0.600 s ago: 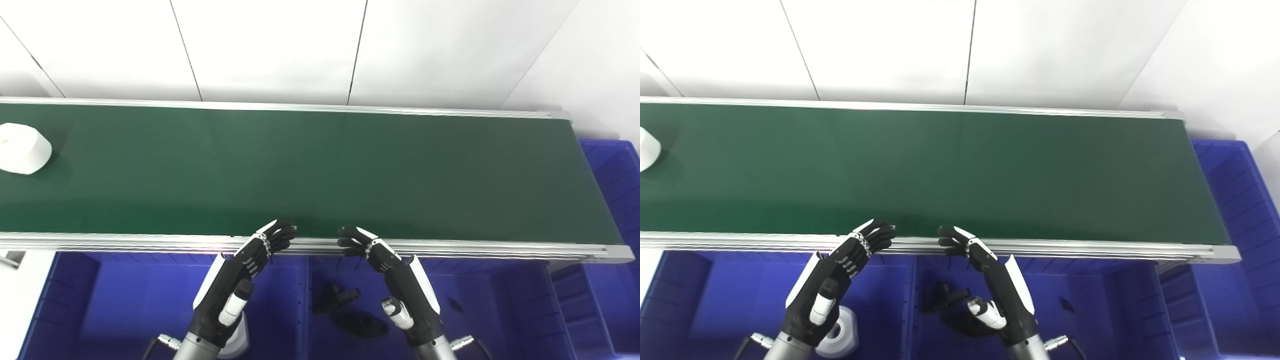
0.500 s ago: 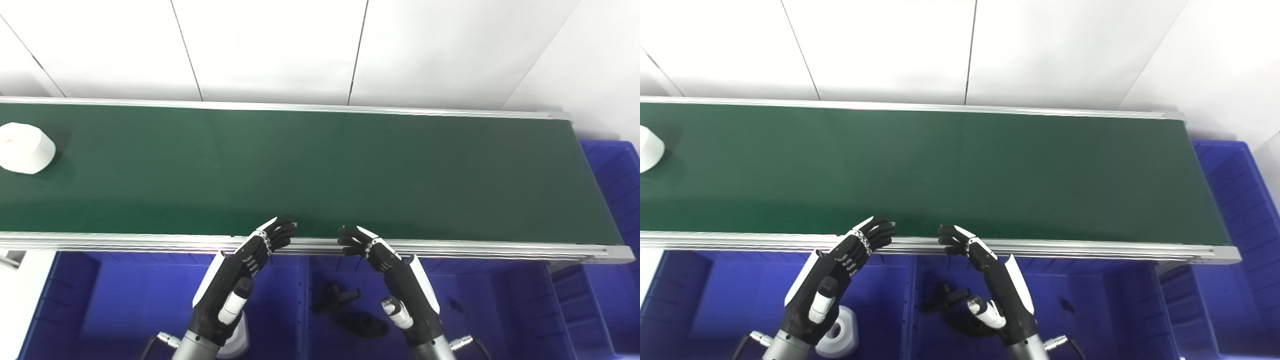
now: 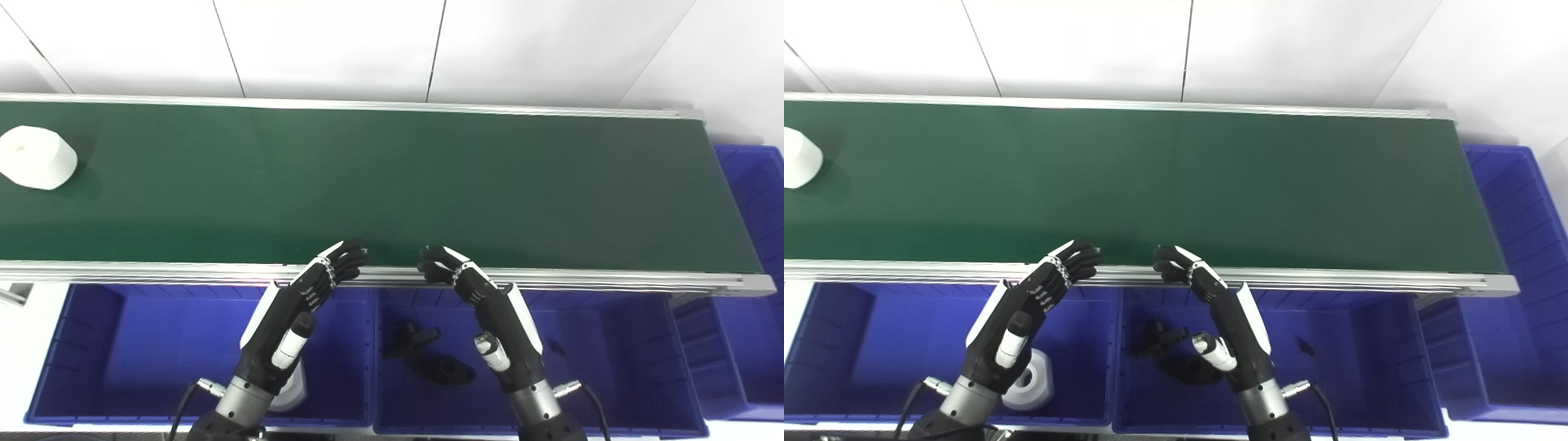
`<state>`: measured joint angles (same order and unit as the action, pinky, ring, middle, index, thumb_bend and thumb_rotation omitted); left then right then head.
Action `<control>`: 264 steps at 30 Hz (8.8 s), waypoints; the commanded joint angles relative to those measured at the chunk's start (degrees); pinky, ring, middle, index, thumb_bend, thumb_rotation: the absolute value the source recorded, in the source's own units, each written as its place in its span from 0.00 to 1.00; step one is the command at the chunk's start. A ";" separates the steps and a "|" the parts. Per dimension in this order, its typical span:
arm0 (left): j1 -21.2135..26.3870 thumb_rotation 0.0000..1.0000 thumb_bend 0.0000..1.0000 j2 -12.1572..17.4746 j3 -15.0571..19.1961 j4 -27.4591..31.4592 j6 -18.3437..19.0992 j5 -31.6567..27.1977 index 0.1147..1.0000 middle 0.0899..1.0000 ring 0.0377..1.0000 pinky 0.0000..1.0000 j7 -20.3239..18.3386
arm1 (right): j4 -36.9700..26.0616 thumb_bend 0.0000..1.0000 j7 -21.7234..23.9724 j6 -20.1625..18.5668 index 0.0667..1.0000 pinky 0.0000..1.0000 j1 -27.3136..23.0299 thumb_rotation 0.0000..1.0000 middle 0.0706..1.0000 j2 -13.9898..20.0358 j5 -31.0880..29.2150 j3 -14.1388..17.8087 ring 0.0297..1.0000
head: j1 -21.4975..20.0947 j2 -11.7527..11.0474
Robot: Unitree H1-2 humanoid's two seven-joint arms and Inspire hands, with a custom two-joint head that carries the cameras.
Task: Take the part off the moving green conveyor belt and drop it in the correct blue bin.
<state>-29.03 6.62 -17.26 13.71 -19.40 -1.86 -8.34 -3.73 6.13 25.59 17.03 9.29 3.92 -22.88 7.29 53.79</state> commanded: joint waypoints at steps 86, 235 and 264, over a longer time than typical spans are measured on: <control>-0.68 0.95 0.71 -1.06 0.34 -2.87 -6.00 1.81 0.83 0.84 0.85 0.82 -0.28 | 1.28 0.84 0.79 1.33 0.82 0.75 0.91 0.98 0.83 0.26 -0.31 0.13 0.79 | 1.59 -5.03; 46.98 0.18 1.00 24.50 2.73 -20.20 12.61 48.28 0.78 0.79 0.78 0.74 -8.57 | 18.78 0.87 17.02 1.34 0.79 0.63 -1.89 0.91 0.80 -5.90 -4.38 12.95 0.75 | 20.45 -29.67; 47.74 0.00 0.52 22.23 -2.13 -32.31 9.90 55.81 0.42 0.43 0.37 0.32 15.64 | 16.52 0.85 13.88 1.34 0.80 0.69 -0.72 0.92 0.83 -4.17 -3.88 9.46 0.80 | 19.83 -28.83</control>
<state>17.08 28.29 -19.95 -18.97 -11.34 53.80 7.32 14.46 20.33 25.59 16.31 5.10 -0.08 -13.20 27.16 24.87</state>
